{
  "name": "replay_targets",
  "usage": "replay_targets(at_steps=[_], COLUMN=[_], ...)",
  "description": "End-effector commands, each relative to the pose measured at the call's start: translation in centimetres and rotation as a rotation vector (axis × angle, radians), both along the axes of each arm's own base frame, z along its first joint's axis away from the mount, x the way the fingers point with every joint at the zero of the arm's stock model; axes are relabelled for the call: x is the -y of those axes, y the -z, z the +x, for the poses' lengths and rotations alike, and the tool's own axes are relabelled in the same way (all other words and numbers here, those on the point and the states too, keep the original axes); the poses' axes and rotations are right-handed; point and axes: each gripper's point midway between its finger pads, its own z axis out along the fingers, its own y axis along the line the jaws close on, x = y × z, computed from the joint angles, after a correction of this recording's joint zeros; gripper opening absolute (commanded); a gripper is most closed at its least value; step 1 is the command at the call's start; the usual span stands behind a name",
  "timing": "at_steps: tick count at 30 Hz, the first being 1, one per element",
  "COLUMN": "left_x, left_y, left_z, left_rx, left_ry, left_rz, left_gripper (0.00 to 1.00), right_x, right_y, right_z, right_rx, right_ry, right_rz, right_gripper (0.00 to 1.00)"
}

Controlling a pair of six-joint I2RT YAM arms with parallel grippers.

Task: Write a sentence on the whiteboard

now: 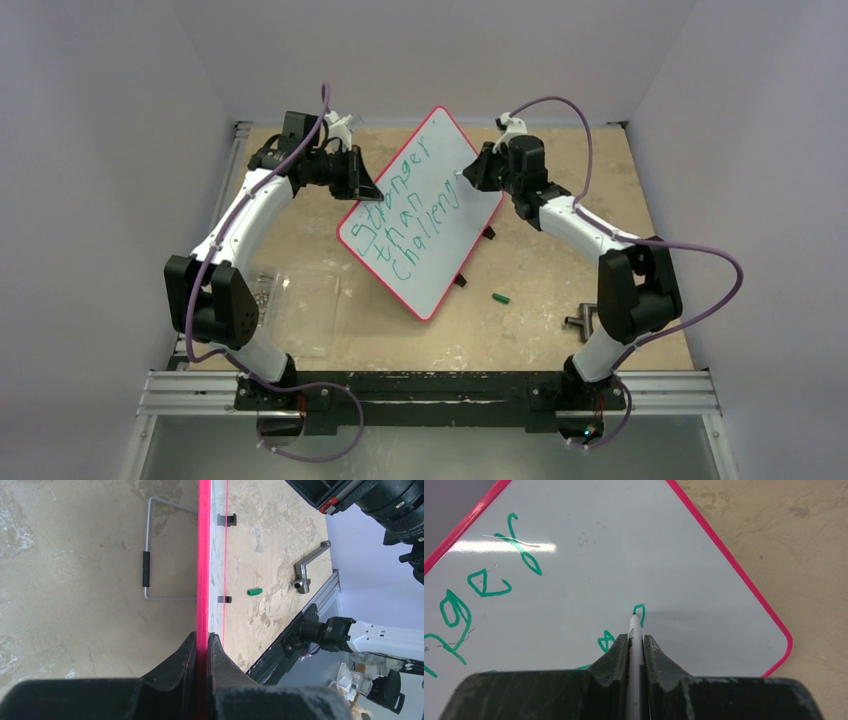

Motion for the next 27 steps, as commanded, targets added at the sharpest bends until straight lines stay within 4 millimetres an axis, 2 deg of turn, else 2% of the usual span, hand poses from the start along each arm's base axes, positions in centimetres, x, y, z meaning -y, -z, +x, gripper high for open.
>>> replay_targets(at_steps=[1, 5, 13, 22, 27], left_x=[-1.3, -1.3, -1.2, -1.2, -1.2], left_y=[-1.5, -1.5, -1.6, -2.0, -2.0], left_z=[1.1, 1.1, 1.1, 0.9, 0.9], left_rx=[0.122, 0.121, 0.121, 0.131, 0.132], left_ry=[-0.039, -0.039, -0.035, -0.034, -0.034], left_rz=[0.067, 0.067, 0.061, 0.056, 0.056], left_gripper=[0.0, 0.0, 0.0, 0.0, 0.0], right_x=[-0.4, -0.1, 1.2, 2.0, 2.0], right_y=[-0.9, 0.3, 0.6, -0.9, -2.6], right_z=[-1.1, -1.7, -1.7, 1.1, 1.0], right_rx=[0.016, -0.003, -0.011, 0.005, 0.034], right_ry=[-0.036, -0.033, 0.04, 0.103, 0.1], right_rz=[0.032, 0.025, 0.004, -0.004, 0.008], right_gripper=[0.0, 0.0, 0.0, 0.0, 0.0])
